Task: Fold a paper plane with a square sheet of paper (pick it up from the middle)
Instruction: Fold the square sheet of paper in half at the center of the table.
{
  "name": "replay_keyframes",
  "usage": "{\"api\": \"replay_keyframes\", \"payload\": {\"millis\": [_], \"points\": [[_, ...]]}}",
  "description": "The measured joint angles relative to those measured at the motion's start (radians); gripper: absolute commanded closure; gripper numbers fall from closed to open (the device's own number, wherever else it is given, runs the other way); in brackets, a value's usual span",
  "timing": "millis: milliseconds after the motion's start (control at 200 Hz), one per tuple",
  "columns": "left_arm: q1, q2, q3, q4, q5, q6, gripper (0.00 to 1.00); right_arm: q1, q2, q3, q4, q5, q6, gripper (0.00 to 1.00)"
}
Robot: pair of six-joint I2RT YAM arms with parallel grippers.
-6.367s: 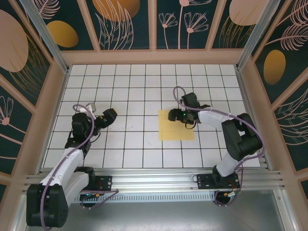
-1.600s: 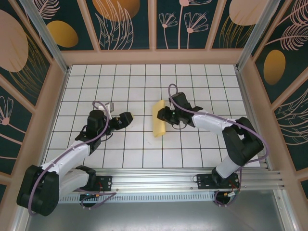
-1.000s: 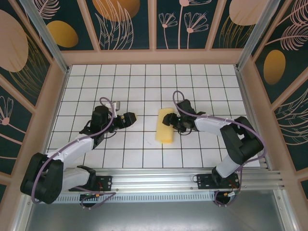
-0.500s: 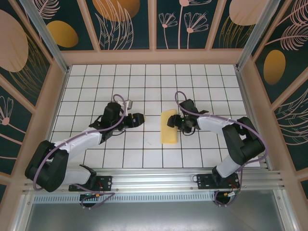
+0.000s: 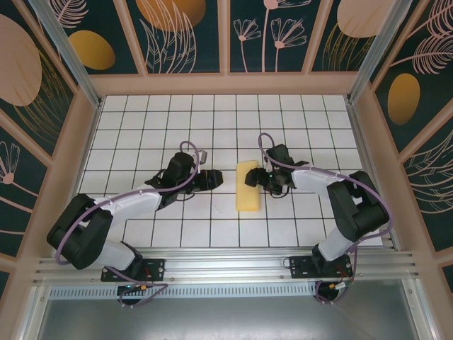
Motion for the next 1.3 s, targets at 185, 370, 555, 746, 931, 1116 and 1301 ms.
{"api": "replay_keyframes", "payload": {"millis": [185, 370, 555, 746, 931, 1116, 1301], "points": [[0.0, 0.002, 0.01, 0.013, -0.005, -0.007, 0.47, 0.0, 0.01, 0.003, -0.001, 0.002, 0.0, 0.21], [0.0, 0.021, 0.01, 0.025, -0.005, -0.011, 0.47, 0.002, 0.03, 0.027, -0.031, 0.004, -0.001, 0.2], [0.0, 0.027, 0.01, 0.027, -0.005, -0.011, 0.47, 0.016, 0.05, 0.057, -0.068, 0.029, -0.005, 0.18], [0.0, 0.027, 0.01, 0.028, -0.005, -0.011, 0.47, 0.029, 0.059, 0.073, -0.092, 0.056, -0.018, 0.18], [0.0, 0.028, 0.011, 0.028, -0.004, -0.011, 0.47, 0.036, 0.071, 0.085, -0.107, 0.071, -0.019, 0.18], [0.0, 0.029, 0.011, 0.028, -0.004, -0.011, 0.47, 0.043, 0.081, 0.091, -0.113, 0.089, -0.012, 0.18], [0.0, 0.031, 0.011, 0.03, -0.001, -0.011, 0.49, 0.053, 0.088, 0.101, -0.127, 0.116, -0.007, 0.18]]}}
